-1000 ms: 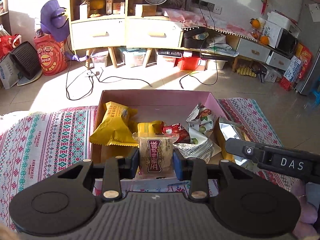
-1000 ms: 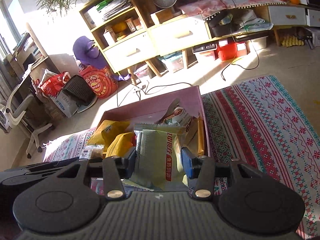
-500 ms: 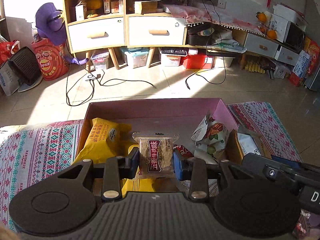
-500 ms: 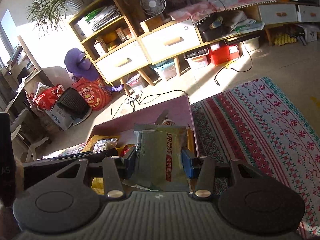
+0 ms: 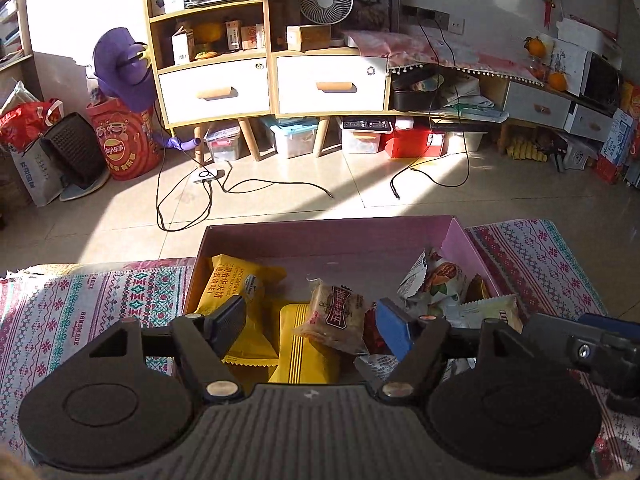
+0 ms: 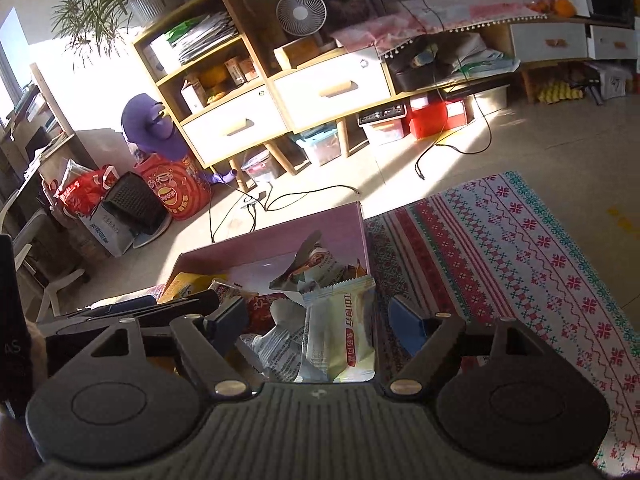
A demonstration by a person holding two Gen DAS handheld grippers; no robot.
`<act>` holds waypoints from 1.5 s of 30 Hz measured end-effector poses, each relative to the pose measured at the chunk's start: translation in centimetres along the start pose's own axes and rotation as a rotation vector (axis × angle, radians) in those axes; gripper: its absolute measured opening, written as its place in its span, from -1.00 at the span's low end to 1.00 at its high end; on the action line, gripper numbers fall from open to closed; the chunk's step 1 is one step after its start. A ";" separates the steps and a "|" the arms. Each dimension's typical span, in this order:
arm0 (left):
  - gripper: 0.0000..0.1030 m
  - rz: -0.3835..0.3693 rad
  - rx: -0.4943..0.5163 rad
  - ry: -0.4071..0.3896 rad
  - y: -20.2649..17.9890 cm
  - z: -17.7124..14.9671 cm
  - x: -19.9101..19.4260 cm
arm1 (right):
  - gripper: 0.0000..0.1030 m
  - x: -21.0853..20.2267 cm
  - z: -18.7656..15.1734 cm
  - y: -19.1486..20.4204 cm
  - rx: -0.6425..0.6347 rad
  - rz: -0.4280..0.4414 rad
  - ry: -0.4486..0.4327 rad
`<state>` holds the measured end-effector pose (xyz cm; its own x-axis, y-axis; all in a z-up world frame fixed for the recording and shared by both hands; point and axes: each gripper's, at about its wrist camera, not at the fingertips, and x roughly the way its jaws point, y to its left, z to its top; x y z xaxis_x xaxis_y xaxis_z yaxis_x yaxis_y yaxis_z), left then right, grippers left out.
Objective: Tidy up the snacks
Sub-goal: 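Carry both snacks into the pink box and open both grippers, then withdraw both grippers from the box toward the remaining snacks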
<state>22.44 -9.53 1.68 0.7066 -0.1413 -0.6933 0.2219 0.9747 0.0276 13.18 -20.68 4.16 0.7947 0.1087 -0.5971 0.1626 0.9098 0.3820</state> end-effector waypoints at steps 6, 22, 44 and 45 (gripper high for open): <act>0.66 -0.013 0.029 0.007 0.5 -1.1 -1.4 | 0.57 -1.2 0.1 0.3 -0.037 -0.001 -0.002; 0.89 -0.055 0.023 0.026 3.8 -6.3 -6.8 | 0.77 -4.2 -2.8 0.0 -0.134 0.009 0.043; 1.00 -0.100 0.039 0.083 5.8 -12.5 -9.7 | 0.93 -4.1 -9.6 3.1 -0.335 0.080 0.176; 1.00 -0.115 0.033 0.108 5.9 -13.1 -9.4 | 0.93 -3.9 -9.6 3.4 -0.334 0.091 0.181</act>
<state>8.30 -0.16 -1.02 0.5992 -0.2305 -0.7667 0.3202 0.9467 -0.0344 5.02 -14.20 0.98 0.6762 0.2371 -0.6976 -0.1271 0.9702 0.2065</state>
